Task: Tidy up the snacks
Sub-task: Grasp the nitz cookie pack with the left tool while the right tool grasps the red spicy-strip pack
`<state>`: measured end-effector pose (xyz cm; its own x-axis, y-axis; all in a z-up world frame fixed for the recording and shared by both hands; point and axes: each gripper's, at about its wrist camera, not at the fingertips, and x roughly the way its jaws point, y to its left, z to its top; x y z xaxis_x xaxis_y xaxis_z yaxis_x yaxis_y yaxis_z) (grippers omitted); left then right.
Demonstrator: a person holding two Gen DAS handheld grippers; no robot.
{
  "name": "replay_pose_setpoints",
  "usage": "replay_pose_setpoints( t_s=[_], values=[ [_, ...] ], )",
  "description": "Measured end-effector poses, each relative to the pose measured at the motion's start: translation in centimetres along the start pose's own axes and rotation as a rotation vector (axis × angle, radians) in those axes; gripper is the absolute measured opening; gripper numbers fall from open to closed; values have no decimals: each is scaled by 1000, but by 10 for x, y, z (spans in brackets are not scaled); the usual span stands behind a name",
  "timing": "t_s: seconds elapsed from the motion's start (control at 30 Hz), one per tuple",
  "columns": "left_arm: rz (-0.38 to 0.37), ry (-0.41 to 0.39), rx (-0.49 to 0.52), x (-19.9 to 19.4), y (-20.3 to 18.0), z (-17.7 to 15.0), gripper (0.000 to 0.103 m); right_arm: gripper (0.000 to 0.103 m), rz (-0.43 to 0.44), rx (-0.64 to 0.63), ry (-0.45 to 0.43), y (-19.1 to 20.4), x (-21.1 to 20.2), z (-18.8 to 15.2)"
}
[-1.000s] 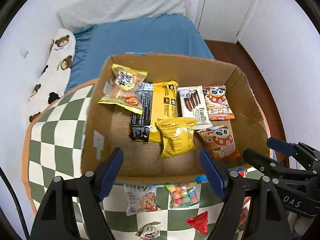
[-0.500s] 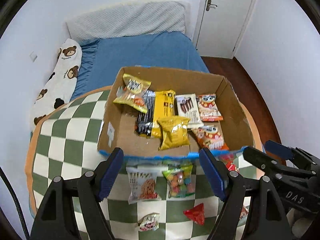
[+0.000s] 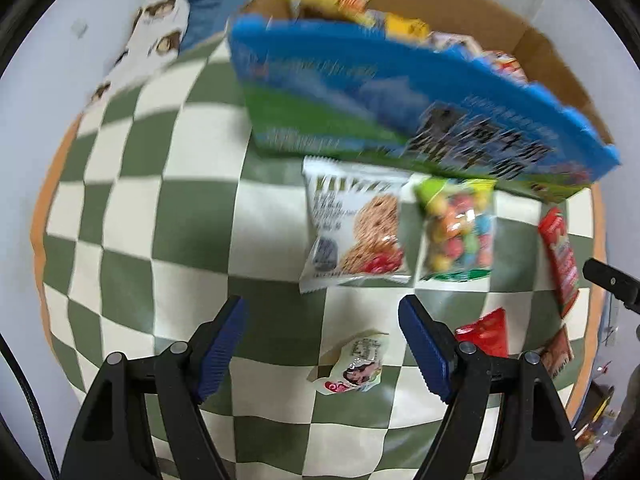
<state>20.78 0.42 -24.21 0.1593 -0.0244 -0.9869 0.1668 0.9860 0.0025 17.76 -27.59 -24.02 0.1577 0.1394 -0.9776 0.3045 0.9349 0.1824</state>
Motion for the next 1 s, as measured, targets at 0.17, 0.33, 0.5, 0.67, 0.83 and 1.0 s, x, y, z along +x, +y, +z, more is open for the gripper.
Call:
replay_pose_setpoints(
  t_s=[0.17, 0.33, 0.5, 0.67, 0.83, 1.0],
  values=[
    [-35, 51, -44, 28, -4, 19, 77, 83, -42, -7, 7, -17, 23, 13],
    [-16, 88, -24, 56, -18, 41, 77, 85, -122, -114, 42, -15, 46, 29],
    [-29, 103, -2, 74, -30, 54, 77, 81, -181, -185, 130, -15, 80, 30],
    [-44, 88, 5, 75, -35, 53, 51, 68, -146, -79, 115, -23, 82, 18],
    [-24, 109, 10, 77, -32, 27, 50, 67, -4, 63, 133, -26, 81, -10],
    [-38, 155, 27, 86, -35, -2, 50, 77, 214, 238, 213, -32, 87, -33]
  ],
)
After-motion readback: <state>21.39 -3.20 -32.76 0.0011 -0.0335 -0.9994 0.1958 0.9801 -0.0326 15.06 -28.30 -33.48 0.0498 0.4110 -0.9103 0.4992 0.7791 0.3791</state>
